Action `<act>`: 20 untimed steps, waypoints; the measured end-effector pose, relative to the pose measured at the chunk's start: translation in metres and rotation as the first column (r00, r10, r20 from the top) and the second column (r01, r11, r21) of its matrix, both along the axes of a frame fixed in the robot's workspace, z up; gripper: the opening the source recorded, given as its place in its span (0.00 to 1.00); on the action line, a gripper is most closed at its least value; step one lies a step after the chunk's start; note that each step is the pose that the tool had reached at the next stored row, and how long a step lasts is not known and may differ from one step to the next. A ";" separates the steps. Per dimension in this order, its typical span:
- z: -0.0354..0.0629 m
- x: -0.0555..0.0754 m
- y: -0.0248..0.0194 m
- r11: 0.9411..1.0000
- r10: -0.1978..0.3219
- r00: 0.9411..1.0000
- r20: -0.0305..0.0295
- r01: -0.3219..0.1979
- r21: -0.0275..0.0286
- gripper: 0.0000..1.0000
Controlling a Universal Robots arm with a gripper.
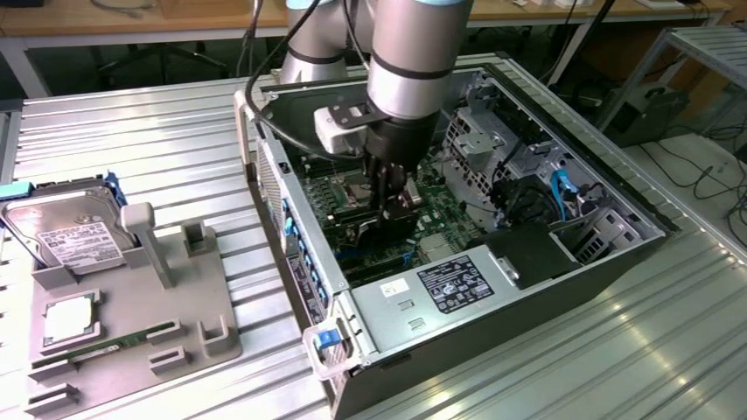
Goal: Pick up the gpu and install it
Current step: 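Insert the gpu into the slot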
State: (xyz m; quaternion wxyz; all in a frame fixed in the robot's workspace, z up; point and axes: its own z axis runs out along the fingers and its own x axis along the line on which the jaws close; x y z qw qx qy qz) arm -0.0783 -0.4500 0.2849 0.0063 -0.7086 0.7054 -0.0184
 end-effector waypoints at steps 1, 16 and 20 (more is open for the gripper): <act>0.0043 0.000 0.0000 1.000 0.000 1.000 0.001 0.000 0.000 0.34; 0.0225 0.000 0.0004 1.000 0.000 1.000 0.006 0.000 0.000 0.11; 0.0226 0.000 0.0004 1.000 0.000 1.000 0.006 0.000 0.000 0.11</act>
